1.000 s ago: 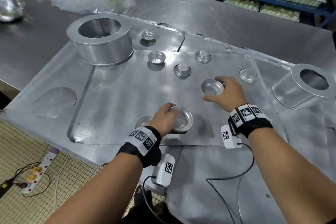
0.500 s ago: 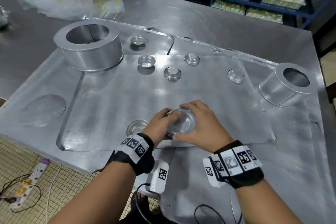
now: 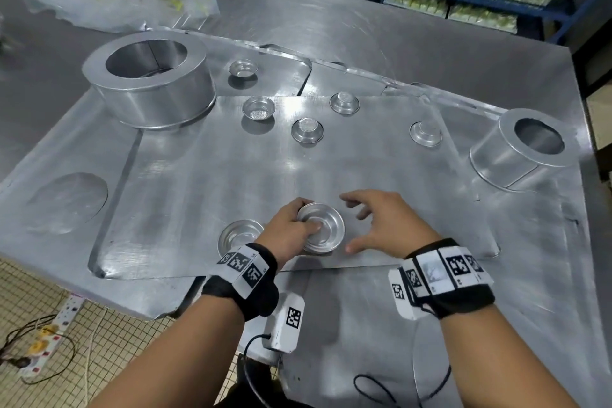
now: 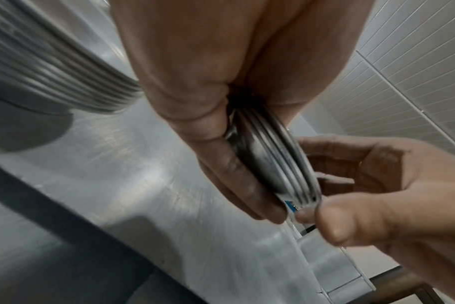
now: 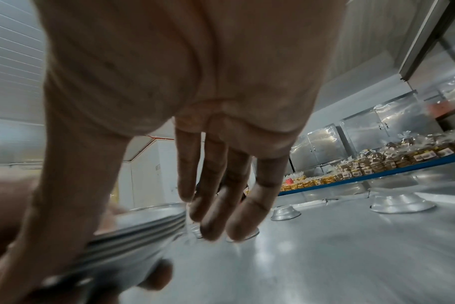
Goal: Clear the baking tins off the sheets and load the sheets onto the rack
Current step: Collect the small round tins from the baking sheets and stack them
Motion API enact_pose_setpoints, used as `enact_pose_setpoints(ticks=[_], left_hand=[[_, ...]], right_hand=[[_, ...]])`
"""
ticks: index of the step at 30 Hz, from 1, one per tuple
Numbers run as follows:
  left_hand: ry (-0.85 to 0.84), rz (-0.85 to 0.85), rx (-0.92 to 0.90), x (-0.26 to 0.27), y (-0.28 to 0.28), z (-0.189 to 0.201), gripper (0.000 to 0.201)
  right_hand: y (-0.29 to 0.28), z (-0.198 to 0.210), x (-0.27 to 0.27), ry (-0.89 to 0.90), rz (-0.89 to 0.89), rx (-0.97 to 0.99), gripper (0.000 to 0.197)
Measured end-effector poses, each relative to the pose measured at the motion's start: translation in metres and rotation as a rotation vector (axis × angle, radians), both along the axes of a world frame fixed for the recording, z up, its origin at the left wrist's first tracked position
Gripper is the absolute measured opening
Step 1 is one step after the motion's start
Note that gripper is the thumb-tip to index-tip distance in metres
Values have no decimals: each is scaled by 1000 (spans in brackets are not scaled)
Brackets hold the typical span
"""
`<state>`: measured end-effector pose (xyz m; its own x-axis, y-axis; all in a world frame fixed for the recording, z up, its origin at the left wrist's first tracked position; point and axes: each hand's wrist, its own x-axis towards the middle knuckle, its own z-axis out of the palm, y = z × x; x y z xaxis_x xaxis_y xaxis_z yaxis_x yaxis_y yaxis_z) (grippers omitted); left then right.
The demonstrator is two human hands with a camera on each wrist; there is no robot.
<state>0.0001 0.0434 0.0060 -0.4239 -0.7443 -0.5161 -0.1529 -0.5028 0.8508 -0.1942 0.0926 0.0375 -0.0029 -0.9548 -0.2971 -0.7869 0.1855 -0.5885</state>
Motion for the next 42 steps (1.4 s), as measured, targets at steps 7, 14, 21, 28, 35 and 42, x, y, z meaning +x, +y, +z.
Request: enact_pose_setpoints(ticks=[7, 14, 21, 28, 35, 42], left_hand=[[5, 22, 7, -11, -4, 0, 25], [-24, 51, -19, -22, -9, -7, 25], [-56, 77, -53, -26, -16, -14, 26], [-125, 59, -107, -23, -20, -21, 33], [-108, 52, -111, -22, -18, -17, 34], [-72, 38, -92, -22, -15, -14, 34]], right_hand=[[-53, -25, -79, 236, -277, 20, 57], [-116, -49, -147, 483, -396, -106, 51], [-152, -80, -189, 564, -433, -1, 68], [-165, -87, -204, 576, -401, -8, 64], [-159, -71, -191, 627, -503, 81, 59], [-123, -52, -156, 544, -481, -78, 72]])
